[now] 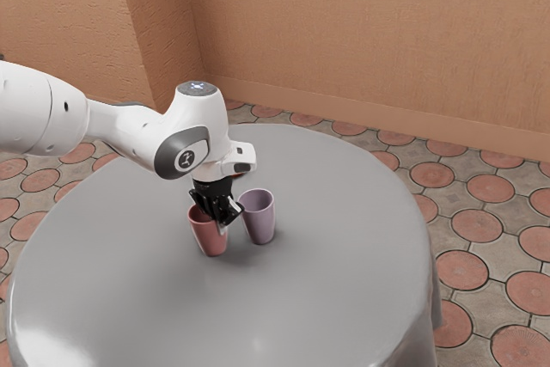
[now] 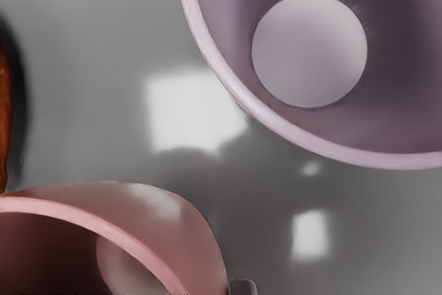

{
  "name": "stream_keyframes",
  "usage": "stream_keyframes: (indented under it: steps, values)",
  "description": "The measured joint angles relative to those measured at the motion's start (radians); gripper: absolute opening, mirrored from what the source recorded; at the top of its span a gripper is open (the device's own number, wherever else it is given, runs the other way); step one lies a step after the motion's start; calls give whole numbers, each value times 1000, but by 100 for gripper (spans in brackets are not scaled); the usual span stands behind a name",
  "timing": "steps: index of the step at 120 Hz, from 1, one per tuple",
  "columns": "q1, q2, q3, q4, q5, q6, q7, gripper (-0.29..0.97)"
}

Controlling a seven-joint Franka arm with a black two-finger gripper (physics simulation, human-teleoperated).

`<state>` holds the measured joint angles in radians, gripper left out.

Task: Place the left cup onto the right cup

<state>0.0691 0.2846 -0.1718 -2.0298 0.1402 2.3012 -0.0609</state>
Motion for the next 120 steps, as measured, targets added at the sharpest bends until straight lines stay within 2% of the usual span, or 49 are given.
stream_keyframes:
  steps: [28,64,120]
  values:
    - [-1,-22,0,0,3,-4,-6,-10]
    - [-1,-138,-6,11,3,-71,-16,-10]
    - [-4,-151,-96,172,-1,-232,-57,-10]
